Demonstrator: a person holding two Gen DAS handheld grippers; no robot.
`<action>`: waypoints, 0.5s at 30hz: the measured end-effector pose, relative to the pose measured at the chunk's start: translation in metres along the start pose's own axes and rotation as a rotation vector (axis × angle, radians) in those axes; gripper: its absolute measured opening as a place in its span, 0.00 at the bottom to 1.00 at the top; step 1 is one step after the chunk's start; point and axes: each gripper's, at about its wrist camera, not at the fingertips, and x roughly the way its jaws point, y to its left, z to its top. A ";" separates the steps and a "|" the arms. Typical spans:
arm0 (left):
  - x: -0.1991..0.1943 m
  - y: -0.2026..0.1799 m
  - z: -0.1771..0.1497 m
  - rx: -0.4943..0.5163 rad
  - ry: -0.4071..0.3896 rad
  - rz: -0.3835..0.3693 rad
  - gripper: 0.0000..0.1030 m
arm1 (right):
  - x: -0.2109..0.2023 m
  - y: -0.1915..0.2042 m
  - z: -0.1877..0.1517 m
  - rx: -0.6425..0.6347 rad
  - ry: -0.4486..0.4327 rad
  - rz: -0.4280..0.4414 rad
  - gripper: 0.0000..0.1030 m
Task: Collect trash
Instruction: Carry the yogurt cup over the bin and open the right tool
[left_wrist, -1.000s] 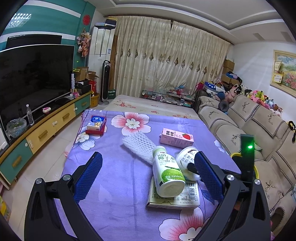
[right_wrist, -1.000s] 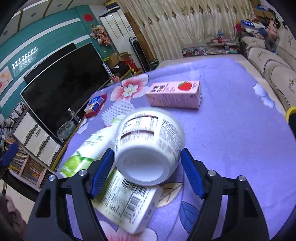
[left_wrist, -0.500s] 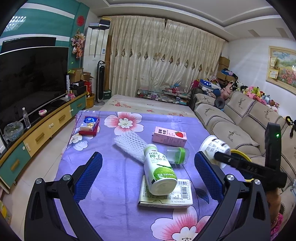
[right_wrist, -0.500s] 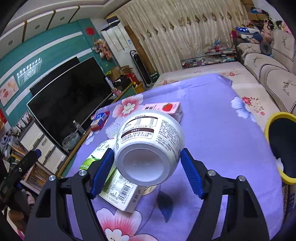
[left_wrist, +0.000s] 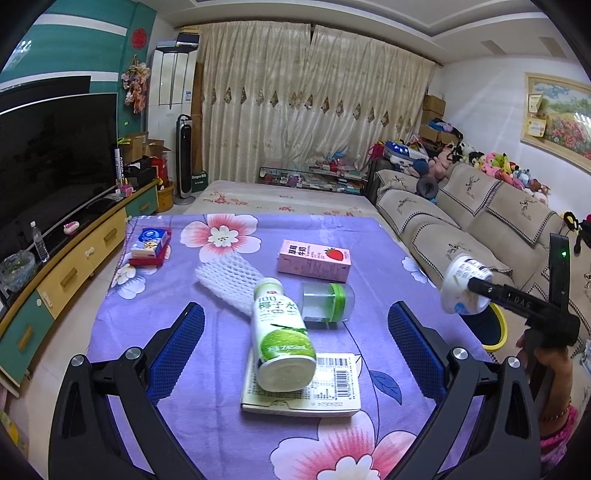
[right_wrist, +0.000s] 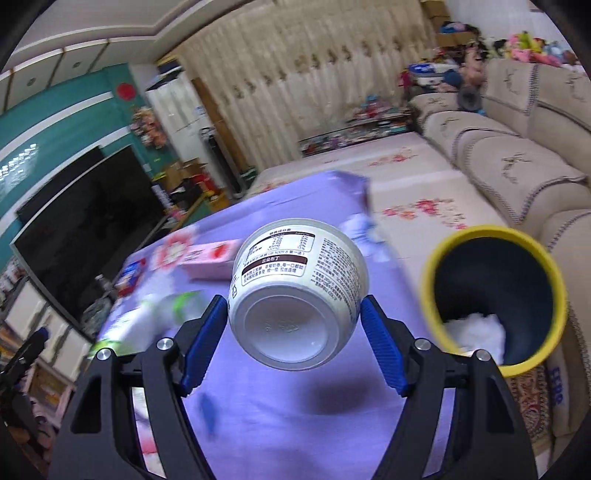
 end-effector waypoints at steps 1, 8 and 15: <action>0.003 -0.003 0.000 0.002 0.005 -0.001 0.95 | 0.000 -0.013 0.003 0.010 -0.004 -0.030 0.68; 0.018 -0.017 0.002 0.014 0.026 -0.006 0.95 | 0.007 -0.074 0.018 0.053 -0.018 -0.175 0.68; 0.030 -0.027 0.005 0.029 0.048 0.002 0.95 | 0.041 -0.134 0.021 0.109 0.037 -0.286 0.68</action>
